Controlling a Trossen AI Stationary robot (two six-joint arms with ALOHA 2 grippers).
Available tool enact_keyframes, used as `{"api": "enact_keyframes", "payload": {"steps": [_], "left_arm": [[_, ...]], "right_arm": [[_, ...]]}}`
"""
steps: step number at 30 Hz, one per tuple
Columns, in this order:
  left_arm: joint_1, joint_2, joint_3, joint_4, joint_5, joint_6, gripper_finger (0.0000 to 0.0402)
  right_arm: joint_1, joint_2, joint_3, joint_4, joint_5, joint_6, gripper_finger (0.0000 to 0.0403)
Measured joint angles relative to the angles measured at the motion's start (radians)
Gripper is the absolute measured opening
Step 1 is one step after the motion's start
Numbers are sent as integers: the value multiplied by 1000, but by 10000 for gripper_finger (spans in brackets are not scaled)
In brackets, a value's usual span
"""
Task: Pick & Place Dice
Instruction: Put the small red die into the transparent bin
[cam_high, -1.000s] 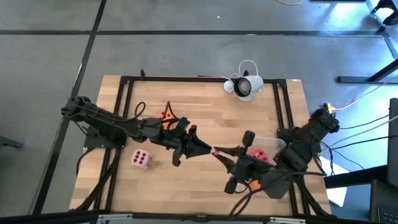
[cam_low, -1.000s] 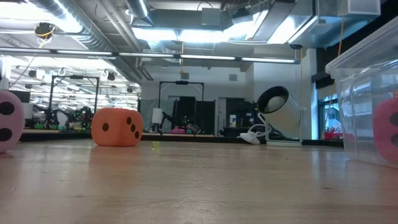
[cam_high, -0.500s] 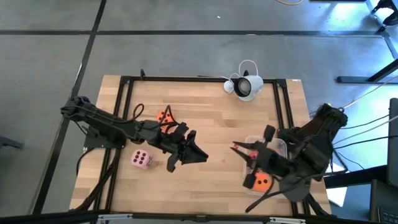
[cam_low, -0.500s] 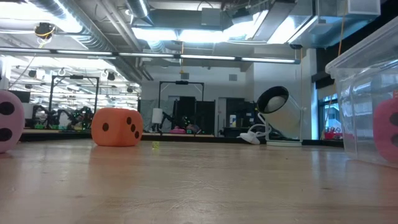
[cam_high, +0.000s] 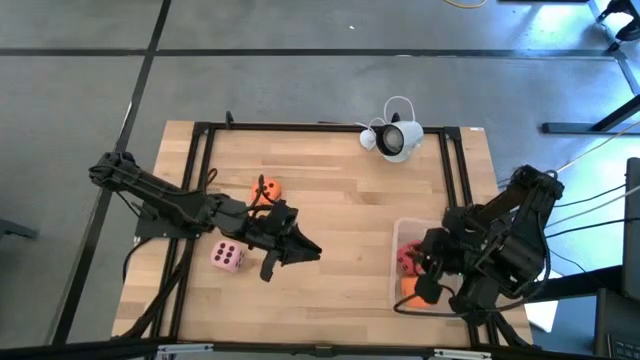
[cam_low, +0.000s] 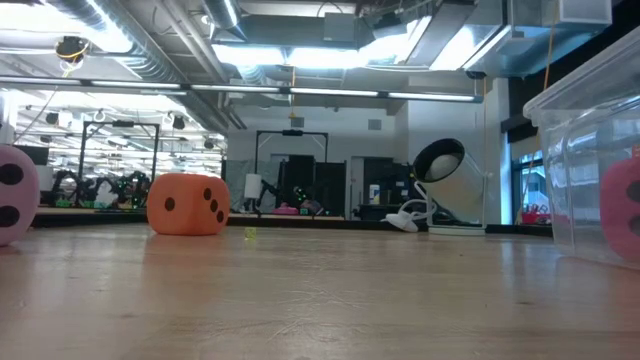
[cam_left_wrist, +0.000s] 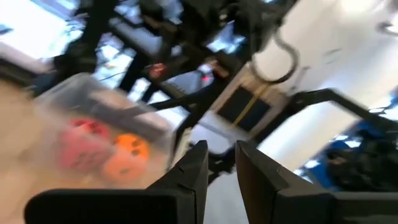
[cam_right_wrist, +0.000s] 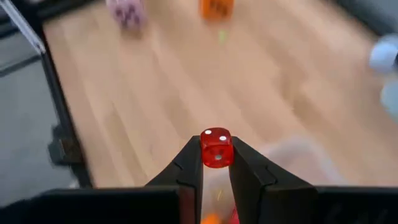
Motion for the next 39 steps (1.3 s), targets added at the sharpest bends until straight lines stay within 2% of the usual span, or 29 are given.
{"api": "enact_keyframes", "payload": {"steps": [3,10,15,24,34,39], "left_arm": [[-20,-29,0,-99,-75,0,75],[-82,-86,0,-203,-217,24,75],[-134,-104,0,-280,-301,22,75],[-169,-101,0,-355,-395,-1,75],[-207,-101,0,-423,-493,-5,75],[-209,-101,0,-439,-500,-29,75]], "right_arm": [[7,-6,-54,-5,-93,52,52],[72,-1,-217,-2,-297,268,52],[115,-2,-320,60,-404,407,52],[85,0,-471,358,-415,460,52],[-10,0,-491,400,-411,341,52],[-40,0,-491,409,-411,301,52]]}}
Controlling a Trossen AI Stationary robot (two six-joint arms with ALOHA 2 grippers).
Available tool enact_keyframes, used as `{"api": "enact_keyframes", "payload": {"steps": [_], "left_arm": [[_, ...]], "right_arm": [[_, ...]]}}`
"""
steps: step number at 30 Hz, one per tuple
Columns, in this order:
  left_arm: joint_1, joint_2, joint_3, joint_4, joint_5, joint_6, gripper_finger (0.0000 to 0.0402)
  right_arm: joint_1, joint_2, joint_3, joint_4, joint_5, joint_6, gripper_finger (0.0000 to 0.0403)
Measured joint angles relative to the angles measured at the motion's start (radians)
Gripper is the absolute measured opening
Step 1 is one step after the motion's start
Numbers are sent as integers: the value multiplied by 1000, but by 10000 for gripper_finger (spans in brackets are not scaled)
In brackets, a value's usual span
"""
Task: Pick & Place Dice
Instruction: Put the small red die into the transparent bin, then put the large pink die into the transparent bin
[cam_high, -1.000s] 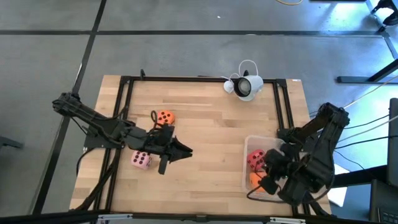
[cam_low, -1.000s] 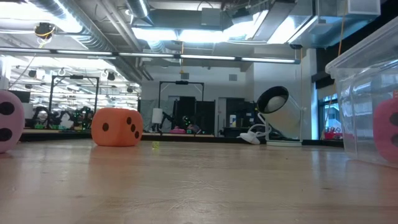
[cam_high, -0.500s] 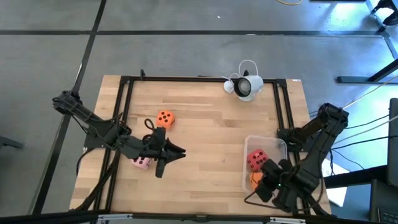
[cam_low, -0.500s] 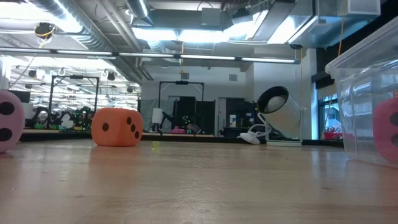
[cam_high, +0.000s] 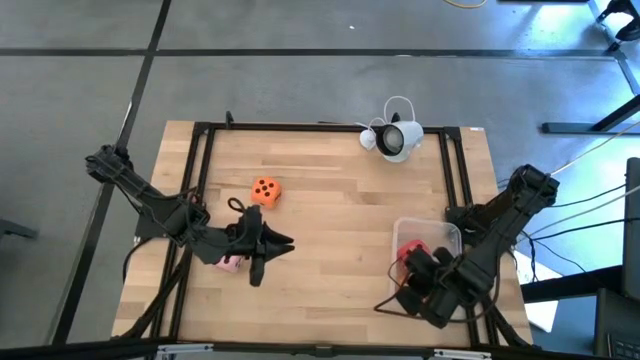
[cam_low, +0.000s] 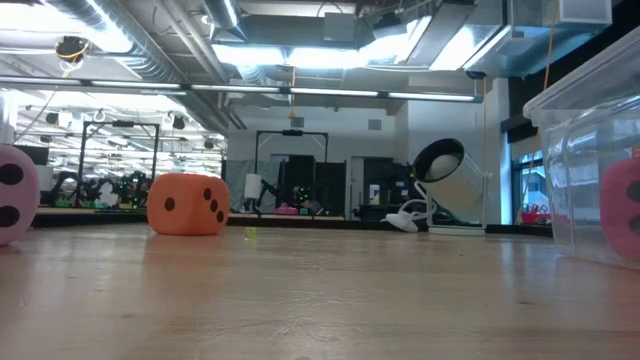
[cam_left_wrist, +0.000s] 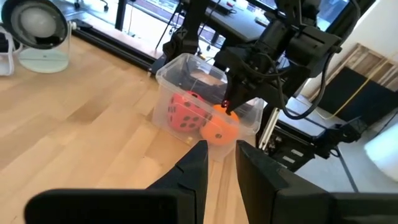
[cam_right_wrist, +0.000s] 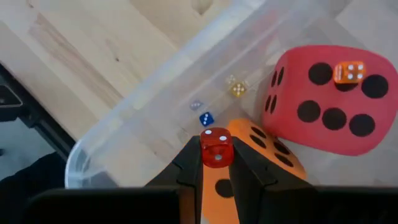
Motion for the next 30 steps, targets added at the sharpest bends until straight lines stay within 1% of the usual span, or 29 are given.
{"api": "enact_keyframes", "payload": {"steps": [9,22,24,30], "left_arm": [[0,0,0,-24,3,-43,75],[0,0,0,-24,8,-43,75],[0,0,0,-24,8,-43,75],[0,0,0,-24,2,-44,75]], "right_arm": [[-13,0,0,0,-3,-24,52],[-13,0,0,0,-30,-24,54],[-13,0,0,0,-30,-13,70],[-13,0,0,0,-64,9,148]]}}
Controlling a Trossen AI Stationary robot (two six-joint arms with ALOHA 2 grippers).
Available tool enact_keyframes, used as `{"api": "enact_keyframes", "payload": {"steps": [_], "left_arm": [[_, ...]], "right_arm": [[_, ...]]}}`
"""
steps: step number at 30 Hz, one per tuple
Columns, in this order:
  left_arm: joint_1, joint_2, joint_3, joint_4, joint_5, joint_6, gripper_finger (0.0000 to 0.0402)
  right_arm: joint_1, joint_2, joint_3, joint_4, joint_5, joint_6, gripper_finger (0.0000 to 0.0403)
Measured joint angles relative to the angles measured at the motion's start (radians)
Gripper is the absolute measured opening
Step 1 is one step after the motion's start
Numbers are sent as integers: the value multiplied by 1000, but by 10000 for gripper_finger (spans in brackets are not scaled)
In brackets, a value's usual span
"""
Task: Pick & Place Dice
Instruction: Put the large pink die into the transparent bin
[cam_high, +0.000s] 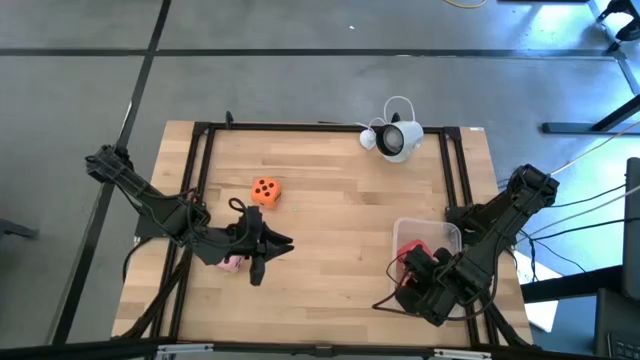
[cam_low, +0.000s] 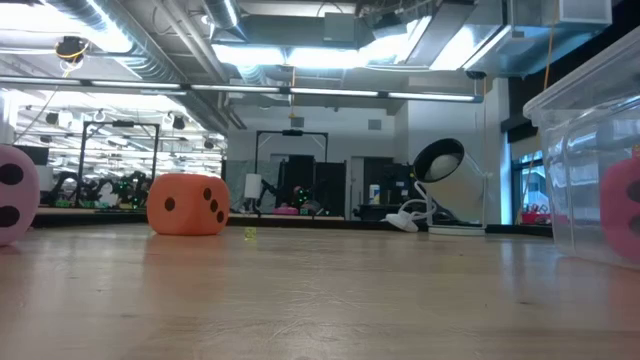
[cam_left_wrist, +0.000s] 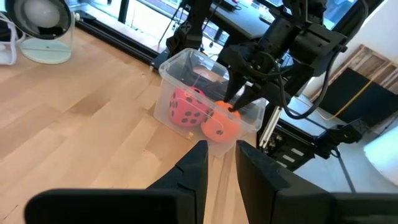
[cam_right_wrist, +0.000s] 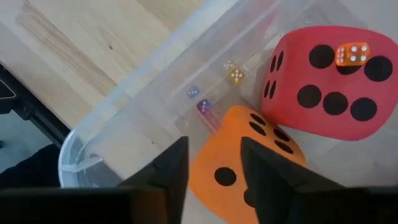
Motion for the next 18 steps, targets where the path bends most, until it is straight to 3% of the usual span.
{"api": "enact_keyframes", "payload": {"steps": [8,18], "left_arm": [[0,0,0,0,-21,0,75],[9,0,0,-37,-118,0,75]], "right_arm": [[0,0,0,-1,-18,-29,216],[0,0,0,-1,19,-26,215]]}}
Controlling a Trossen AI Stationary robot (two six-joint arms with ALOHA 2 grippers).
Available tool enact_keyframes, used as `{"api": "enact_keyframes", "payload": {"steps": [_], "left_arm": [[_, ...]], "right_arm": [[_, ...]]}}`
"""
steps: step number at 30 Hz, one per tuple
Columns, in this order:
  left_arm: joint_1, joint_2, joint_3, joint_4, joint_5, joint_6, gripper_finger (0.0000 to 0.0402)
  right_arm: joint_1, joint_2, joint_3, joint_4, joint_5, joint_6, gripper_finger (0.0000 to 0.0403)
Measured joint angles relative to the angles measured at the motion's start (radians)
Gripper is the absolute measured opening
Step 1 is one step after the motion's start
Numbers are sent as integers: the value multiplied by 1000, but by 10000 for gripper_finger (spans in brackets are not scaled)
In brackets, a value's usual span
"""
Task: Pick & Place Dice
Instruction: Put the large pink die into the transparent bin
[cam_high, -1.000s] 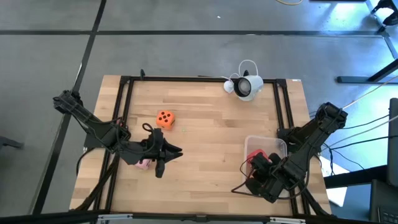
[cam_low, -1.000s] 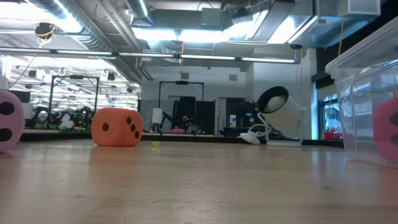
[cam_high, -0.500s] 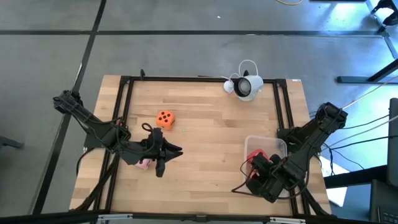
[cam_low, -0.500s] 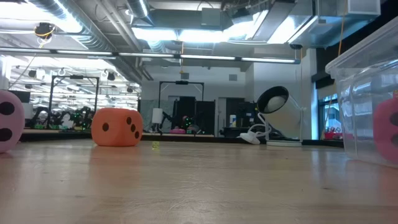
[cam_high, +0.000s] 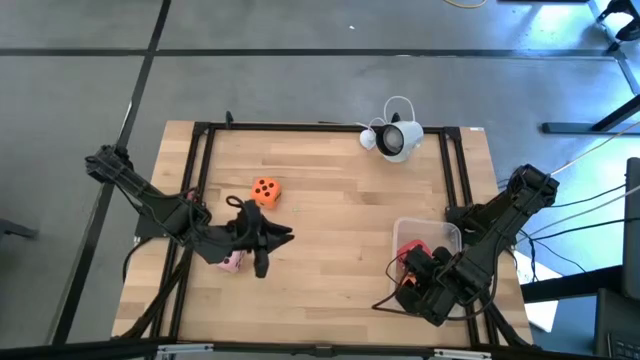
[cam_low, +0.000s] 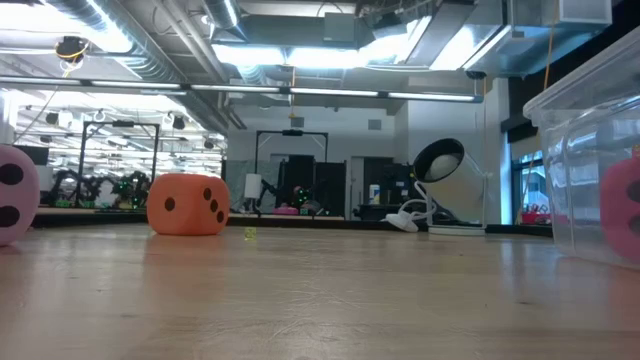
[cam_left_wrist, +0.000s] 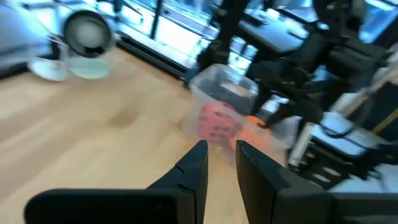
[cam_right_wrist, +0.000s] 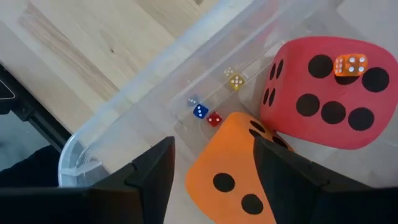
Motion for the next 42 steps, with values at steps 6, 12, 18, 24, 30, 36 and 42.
{"api": "enact_keyframes", "payload": {"steps": [6,12,18,24,30,36,42], "left_arm": [[43,0,-1,-19,-73,75,81],[106,0,-1,35,77,118,126],[142,0,-1,38,87,236,179],[214,0,-1,209,219,325,222],[215,1,75,341,282,535,224],[169,39,267,-79,223,527,213],[80,149,410,-588,287,369,206]], "right_arm": [[0,0,0,0,23,0,200],[0,0,0,0,43,9,188],[9,0,0,1,45,23,179],[19,0,0,1,45,26,174],[20,0,0,1,41,26,173],[25,0,0,6,18,26,173],[53,0,0,8,18,50,173]]}}
